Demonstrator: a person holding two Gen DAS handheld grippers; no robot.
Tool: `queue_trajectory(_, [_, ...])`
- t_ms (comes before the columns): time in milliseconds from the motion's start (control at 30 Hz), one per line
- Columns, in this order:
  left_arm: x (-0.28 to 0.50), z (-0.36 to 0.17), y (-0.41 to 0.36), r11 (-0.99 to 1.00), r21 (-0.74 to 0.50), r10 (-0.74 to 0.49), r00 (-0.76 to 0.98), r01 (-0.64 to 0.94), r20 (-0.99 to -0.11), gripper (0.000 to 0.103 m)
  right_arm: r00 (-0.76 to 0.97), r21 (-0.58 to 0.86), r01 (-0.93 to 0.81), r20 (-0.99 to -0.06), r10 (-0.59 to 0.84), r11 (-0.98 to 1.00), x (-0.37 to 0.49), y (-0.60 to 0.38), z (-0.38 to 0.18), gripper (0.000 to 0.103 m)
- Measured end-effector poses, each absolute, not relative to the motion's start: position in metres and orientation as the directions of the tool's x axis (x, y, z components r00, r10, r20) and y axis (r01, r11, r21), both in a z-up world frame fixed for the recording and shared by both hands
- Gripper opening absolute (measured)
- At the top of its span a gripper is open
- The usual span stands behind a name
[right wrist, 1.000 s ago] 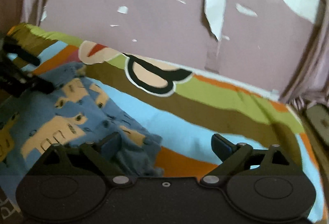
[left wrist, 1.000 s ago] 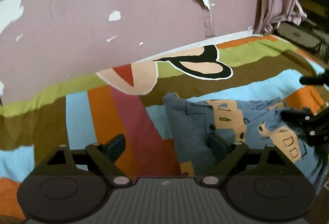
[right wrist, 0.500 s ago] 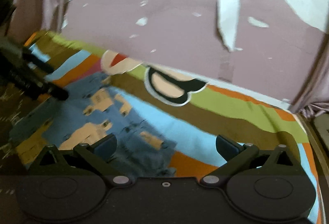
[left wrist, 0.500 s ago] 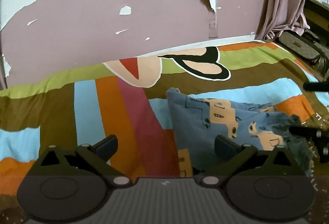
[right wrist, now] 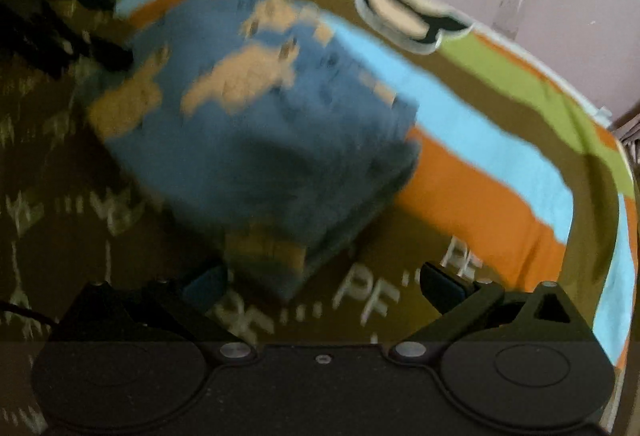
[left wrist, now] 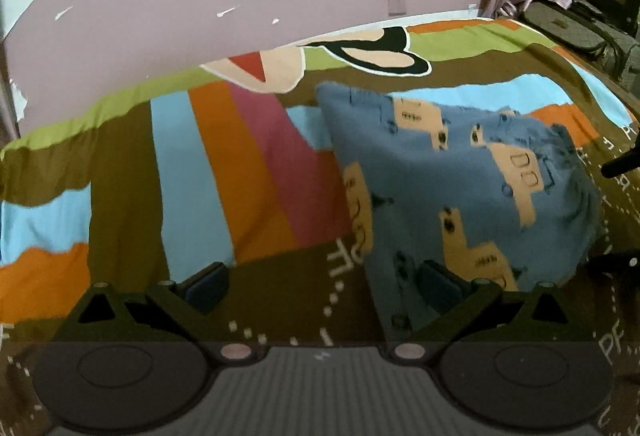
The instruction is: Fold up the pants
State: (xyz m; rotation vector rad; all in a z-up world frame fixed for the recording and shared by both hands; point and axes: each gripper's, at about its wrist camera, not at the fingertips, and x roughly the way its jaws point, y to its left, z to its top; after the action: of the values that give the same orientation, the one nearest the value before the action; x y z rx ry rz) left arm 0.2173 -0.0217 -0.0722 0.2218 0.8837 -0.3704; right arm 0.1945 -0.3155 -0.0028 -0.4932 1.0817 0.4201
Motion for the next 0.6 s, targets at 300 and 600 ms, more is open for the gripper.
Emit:
queue_trajectory(300, [0.22, -0.072, 0.004, 0.925, -0.009, -0.213, 0.499, 0.381, -0.84, 0.103, 0.3, -0.176, -0.579, -0.954, 0.006, 0.796, 0.181, -0.339, 0.054, 0.102])
queue_trajectory(600, [0.216, -0.068, 0.022, 0.941, 0.073, -0.098, 0.472, 0.331, -0.876, 0.103, 0.367, -0.117, -0.593, -0.92, 0.138, 0.797, 0.183, -0.342, 0.058, 0.102])
